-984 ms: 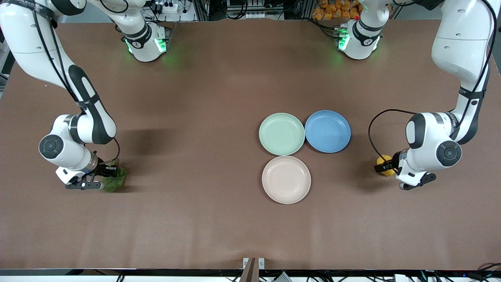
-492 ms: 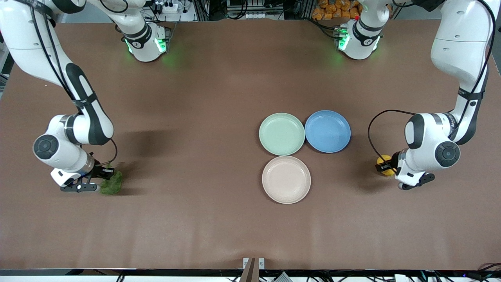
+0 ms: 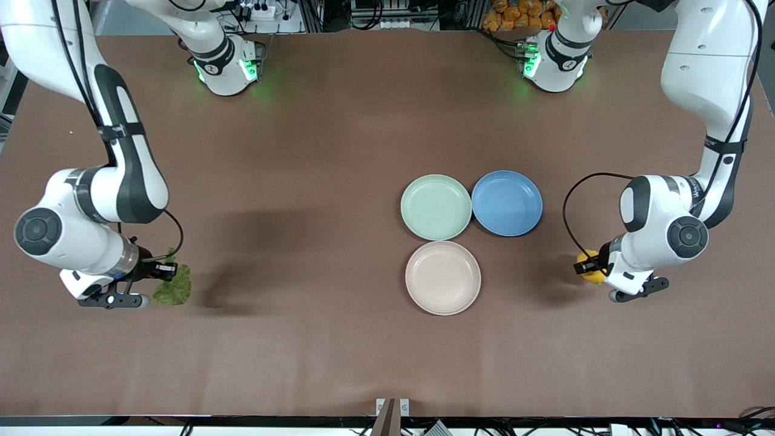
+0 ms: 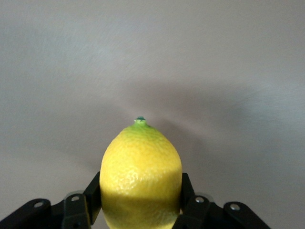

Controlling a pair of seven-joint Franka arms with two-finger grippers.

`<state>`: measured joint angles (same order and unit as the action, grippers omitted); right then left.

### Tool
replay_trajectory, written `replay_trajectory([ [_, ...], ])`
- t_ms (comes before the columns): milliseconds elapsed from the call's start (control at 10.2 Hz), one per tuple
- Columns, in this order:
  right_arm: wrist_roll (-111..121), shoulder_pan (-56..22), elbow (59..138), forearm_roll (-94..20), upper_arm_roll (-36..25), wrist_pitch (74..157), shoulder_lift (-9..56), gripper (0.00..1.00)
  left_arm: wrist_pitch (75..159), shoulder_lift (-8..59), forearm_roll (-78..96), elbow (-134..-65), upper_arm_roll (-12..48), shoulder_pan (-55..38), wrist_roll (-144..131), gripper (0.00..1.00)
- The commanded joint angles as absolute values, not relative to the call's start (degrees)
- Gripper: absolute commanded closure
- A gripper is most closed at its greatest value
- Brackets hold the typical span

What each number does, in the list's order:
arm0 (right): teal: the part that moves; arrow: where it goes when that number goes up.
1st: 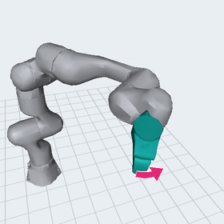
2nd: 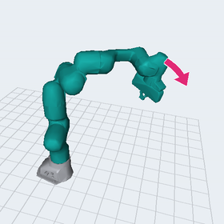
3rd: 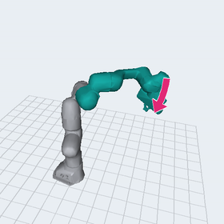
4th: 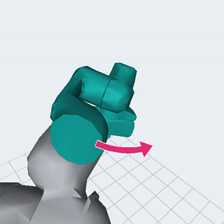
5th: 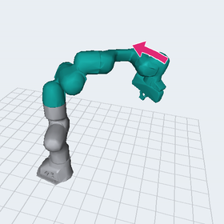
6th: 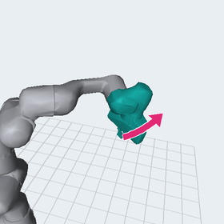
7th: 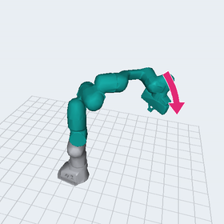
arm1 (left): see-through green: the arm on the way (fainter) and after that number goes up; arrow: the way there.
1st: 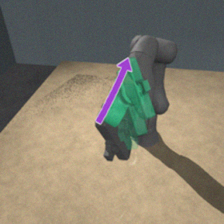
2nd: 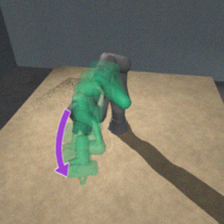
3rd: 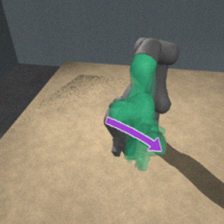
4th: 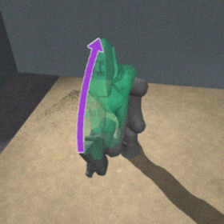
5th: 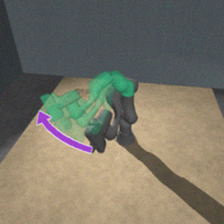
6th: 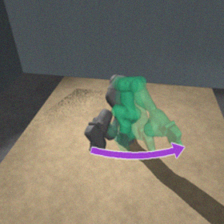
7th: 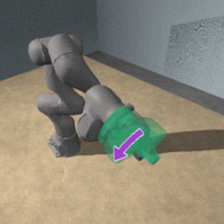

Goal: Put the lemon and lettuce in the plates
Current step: 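Carry the lettuce and lemon toward the plates with both grippers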

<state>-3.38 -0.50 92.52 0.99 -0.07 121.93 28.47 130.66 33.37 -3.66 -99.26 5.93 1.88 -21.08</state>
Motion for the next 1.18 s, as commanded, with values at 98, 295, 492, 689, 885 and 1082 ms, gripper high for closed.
replay_trajectory([
  [98,-12.4,-5.4,92.4,0.0,-0.4,115.9,23.0,1.00,130.3,32.3,-3.0,-96.3,9.4,1.4,-24.2,1.00],
  [295,-21.9,-10.2,90.5,-0.1,-0.4,113.3,22.1,1.00,130.3,33.6,-3.0,-94.0,12.0,1.2,-28.0,1.00],
  [492,-31.7,-15.4,89.2,-0.5,-0.4,112.7,22.4,1.00,130.4,35.8,-3.0,-90.9,12.8,-1.9,-33.2,1.00],
  [689,-39.3,-21.1,88.7,-2.2,-0.5,113.9,22.8,1.00,130.5,38.0,-3.0,-87.6,12.7,-5.0,-38.4,1.00],
  [885,-45.6,-25.8,88.8,-3.7,-0.5,116.5,23.5,1.00,131.5,39.4,-3.0,-86.4,12.8,-7.0,-40.8,1.00],
  [1082,-52.3,-30.4,88.8,-3.9,-0.5,121.3,25.3,1.00,135.6,40.3,-2.9,-86.4,12.8,-9.2,-43.6,1.00],
])
